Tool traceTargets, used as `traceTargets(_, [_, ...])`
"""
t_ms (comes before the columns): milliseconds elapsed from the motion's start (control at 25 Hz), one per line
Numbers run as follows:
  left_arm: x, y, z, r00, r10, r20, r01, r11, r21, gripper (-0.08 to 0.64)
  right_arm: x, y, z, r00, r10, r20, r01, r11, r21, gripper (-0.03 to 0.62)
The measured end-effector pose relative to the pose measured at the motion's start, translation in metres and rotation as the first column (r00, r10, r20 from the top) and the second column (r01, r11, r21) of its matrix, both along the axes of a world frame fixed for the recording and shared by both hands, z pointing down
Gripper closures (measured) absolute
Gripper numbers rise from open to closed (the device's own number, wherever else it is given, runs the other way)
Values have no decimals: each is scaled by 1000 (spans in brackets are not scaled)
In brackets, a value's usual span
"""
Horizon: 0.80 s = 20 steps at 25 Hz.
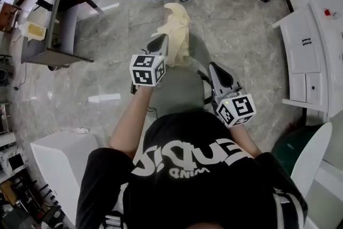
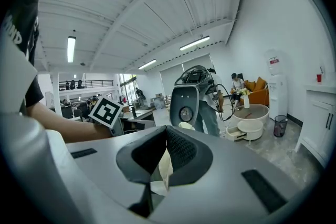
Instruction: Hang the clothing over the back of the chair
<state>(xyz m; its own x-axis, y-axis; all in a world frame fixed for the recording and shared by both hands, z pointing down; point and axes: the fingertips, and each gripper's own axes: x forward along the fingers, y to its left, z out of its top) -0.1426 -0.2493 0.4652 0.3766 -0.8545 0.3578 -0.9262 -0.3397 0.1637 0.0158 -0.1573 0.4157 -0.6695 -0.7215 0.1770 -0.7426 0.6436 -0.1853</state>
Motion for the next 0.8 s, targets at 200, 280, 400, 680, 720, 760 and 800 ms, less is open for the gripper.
traceTargets(200, [1,33,-31,998,8,-57,-6,999,45,545,-1,6,-9,1000,-10,1,10,1000,21,578])
traceTargets(280, [0,47,-42,998,4,-60,0,997,72,545,-2,8,-12,1000,-16,5,15,999,29,578])
traceTargets(400, [-5,68,-56,998,-13,-68,22,992,122,545,-3,12,-15,1000,-27,7,27,999,37,578])
traceTargets(680, [-18,119,-78,997,-44,-65,56,978,203,545,-6,20,-21,998,-58,2,58,997,59,578])
traceTargets(720, [-20,125,-79,997,-48,-62,60,975,215,545,-6,20,-22,998,-63,-2,63,996,63,578])
traceTargets(760, [-22,131,-80,997,-55,-62,67,973,221,545,-6,20,-22,998,-68,-6,68,995,67,578])
traceTargets(800, [-25,136,-80,996,-63,-63,75,971,225,545,-7,20,-22,997,-72,-8,72,995,71,578])
